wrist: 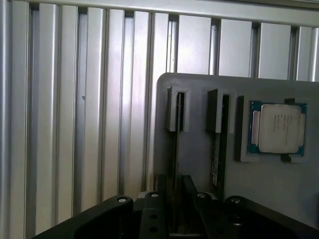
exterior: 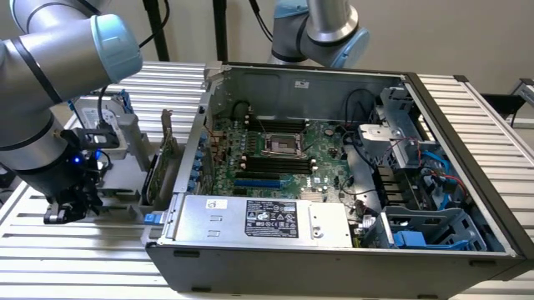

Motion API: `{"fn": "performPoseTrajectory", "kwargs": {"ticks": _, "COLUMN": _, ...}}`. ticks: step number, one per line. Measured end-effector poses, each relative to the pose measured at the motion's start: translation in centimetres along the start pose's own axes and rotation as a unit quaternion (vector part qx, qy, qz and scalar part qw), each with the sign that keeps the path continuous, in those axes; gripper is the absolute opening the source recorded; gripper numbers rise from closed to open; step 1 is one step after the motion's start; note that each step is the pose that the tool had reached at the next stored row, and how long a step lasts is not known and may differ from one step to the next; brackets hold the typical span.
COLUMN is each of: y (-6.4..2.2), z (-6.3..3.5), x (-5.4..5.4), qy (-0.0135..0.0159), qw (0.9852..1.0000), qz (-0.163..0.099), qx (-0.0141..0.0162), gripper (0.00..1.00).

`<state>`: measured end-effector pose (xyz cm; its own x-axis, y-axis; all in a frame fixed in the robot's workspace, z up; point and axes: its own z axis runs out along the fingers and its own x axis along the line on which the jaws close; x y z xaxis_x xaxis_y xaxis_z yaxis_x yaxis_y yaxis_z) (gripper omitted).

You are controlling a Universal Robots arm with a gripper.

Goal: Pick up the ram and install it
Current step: 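Pick up the ram and move it above insertion slot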

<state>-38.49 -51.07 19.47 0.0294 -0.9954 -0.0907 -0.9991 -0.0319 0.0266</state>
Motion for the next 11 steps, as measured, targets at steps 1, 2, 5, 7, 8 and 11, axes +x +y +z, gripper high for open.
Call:
{"fn": "performPoseTrajectory", "kwargs": {"ticks": 1, "y": 0.01, "z": 0.01, "x": -0.02, "qy": -0.0001, "qw": 1.0000, "qz": 0.000, "qx": 0.0000, "gripper": 0.27}}
{"fn": "performPoseTrajectory", "kwargs": {"ticks": 2, "y": 0.02, "z": 0.01, "x": -0.04, "qy": -0.0001, "qw": 1.0000, "qz": 0.000, "qx": 0.0000, "gripper": 0.27}}
{"fn": "performPoseTrajectory", "kwargs": {"ticks": 5, "y": 0.05, "z": 0.01, "x": -0.13, "qy": -0.0001, "qw": 1.0000, "qz": 0.000, "qx": 0.0000, "gripper": 0.27}}
{"fn": "performPoseTrajectory", "kwargs": {"ticks": 7, "y": 0.06, "z": 0.01, "x": -0.14, "qy": -0.0001, "qw": 1.0000, "qz": 0.000, "qx": -0.0001, "gripper": 0.27}}
{"fn": "performPoseTrajectory", "kwargs": {"ticks": 8, "y": 0.06, "z": 0.01, "x": -0.14, "qy": -0.0001, "qw": 1.0000, "qz": 0.000, "qx": -0.0001, "gripper": 0.25}}
{"fn": "performPoseTrajectory", "kwargs": {"ticks": 11, "y": 0.06, "z": 0.01, "x": -0.15, "qy": 0.0000, "qw": 1.0000, "qz": 0.000, "qx": -0.0001, "gripper": 0.18}}
